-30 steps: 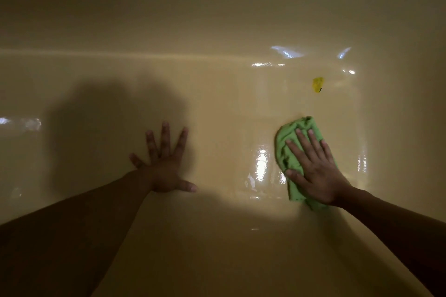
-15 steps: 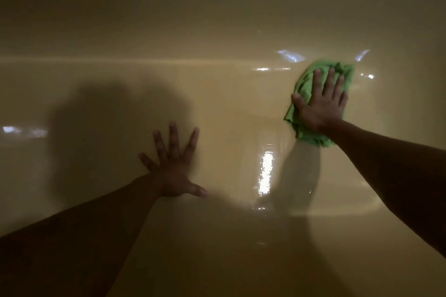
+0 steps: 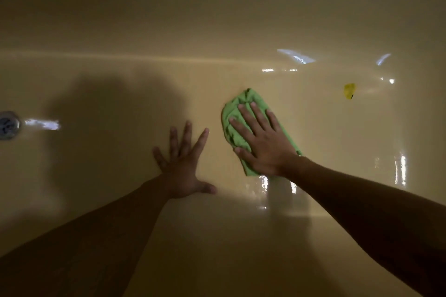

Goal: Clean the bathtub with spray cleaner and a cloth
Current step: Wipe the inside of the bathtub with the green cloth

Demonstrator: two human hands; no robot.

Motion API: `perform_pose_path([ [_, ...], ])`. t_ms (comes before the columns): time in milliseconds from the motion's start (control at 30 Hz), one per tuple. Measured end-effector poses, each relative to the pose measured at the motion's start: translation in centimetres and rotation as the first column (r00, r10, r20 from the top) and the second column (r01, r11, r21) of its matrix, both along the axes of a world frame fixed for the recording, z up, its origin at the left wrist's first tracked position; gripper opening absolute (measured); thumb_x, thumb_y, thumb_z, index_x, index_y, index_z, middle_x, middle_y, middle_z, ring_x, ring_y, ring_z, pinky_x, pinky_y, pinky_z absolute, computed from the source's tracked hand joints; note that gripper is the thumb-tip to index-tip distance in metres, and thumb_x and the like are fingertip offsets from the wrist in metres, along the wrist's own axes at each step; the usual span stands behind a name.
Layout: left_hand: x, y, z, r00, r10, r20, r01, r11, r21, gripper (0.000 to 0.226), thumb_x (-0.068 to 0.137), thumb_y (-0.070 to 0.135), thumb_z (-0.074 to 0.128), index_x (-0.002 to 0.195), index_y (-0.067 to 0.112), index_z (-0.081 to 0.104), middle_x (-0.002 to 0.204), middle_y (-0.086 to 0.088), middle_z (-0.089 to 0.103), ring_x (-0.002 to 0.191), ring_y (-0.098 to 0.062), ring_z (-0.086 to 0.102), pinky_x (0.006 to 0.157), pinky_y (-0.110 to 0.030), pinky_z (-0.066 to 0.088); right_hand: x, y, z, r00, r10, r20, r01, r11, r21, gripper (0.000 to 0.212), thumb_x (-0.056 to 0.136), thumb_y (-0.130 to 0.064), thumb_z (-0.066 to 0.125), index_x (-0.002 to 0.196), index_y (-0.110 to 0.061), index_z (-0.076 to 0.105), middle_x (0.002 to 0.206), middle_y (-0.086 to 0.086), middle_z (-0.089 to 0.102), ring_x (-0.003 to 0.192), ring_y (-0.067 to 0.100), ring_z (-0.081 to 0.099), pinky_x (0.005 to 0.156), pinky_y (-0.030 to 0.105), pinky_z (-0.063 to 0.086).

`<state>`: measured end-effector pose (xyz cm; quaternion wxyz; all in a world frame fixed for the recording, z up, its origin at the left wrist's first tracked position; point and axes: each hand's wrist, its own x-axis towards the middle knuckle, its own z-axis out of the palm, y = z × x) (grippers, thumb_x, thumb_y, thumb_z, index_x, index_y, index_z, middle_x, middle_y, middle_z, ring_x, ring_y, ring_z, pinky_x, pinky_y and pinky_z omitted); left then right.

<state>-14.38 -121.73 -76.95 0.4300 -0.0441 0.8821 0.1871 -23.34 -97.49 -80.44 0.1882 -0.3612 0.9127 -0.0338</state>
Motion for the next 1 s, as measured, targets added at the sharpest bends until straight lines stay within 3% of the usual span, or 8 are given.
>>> perform_pose_path([
  [200,0.6,-2.8,0.5,0.995,-0.076,0.061,0.078,0.996,-0.037,0.149,0.055,0.082,0.079,0.139,0.057,-0.042,0.142,0.015,-0.062,0.134,-0.028,-0.057,0.107,-0.080,-0.011,5.4,3.4,0.9,0.994,0.092,0.059,-0.095,0.994,0.052,0.073,0.104,-0.063,0.028,0.164,-0.030,0.002,0.171,0.005,-0.011,0.156,0.028,-0.017,0.126,0.056,0.002],
  [400,1.6,-5.1,0.8,0.991,-0.026,0.134,0.041,0.993,-0.110,0.153,0.050,0.085,0.078,0.137,0.054,-0.045,0.139,0.016,-0.064,0.133,-0.030,-0.058,0.107,-0.083,-0.005,8.8,8.9,1.7,0.987,0.093,0.129,-0.102,0.993,0.059,0.074,0.104,-0.062,0.033,0.164,-0.031,0.003,0.171,0.003,-0.012,0.157,0.029,-0.015,0.125,0.053,-0.005],
  [533,2.2,-6.5,0.7,0.988,0.031,0.151,-0.012,0.991,-0.130,0.157,0.045,0.085,0.079,0.137,0.055,-0.044,0.139,0.016,-0.064,0.133,-0.031,-0.057,0.107,-0.082,-0.006,9.2,12.7,2.1,0.987,-0.096,0.130,0.086,0.993,0.084,0.073,0.102,-0.065,0.025,0.164,-0.030,0.005,0.172,0.002,-0.008,0.157,0.030,-0.010,0.121,0.066,0.008],
  [600,2.4,-7.1,0.6,0.988,0.055,0.145,-0.036,0.991,-0.127,0.157,0.043,0.086,0.080,0.136,0.058,-0.044,0.140,0.016,-0.064,0.134,-0.033,-0.056,0.107,-0.082,-0.006,8.4,13.7,1.9,0.960,-0.255,0.116,0.242,0.963,0.116,0.075,0.100,-0.067,0.022,0.164,-0.032,0.005,0.171,-0.001,-0.011,0.157,0.028,-0.012,0.121,0.068,0.005],
  [800,2.3,-8.6,0.4,0.989,0.060,0.134,-0.044,0.992,-0.123,0.158,0.043,0.083,0.082,0.136,0.059,-0.042,0.141,0.016,-0.063,0.133,-0.034,-0.056,0.106,-0.083,-0.007,0.7,12.0,0.7,0.742,-0.667,0.071,0.659,0.745,0.103,0.084,0.089,-0.076,0.019,0.161,-0.040,-0.006,0.168,-0.007,-0.023,0.154,0.019,-0.025,0.120,0.060,-0.010],
  [900,2.0,-9.4,0.4,0.990,0.063,0.127,-0.049,0.992,-0.114,0.159,0.042,0.082,0.084,0.139,0.059,-0.040,0.141,0.015,-0.063,0.133,-0.034,-0.056,0.106,-0.084,-0.006,-4.8,8.7,0.2,0.686,-0.727,0.025,0.724,0.685,0.083,0.090,0.085,-0.078,0.017,0.161,-0.035,-0.007,0.169,-0.002,-0.022,0.155,0.023,-0.022,0.121,0.062,-0.008],
  [1000,1.5,-9.8,0.5,0.990,0.061,0.127,-0.047,0.993,-0.110,0.159,0.041,0.082,0.083,0.139,0.058,-0.040,0.141,0.013,-0.064,0.133,-0.037,-0.056,0.105,-0.085,-0.004,-8.4,4.0,-0.3,0.724,-0.689,-0.024,0.689,0.722,0.053,0.090,0.088,-0.075,0.017,0.161,-0.031,-0.010,0.169,0.006,-0.021,0.155,0.030,-0.020,0.121,0.065,-0.006],
])
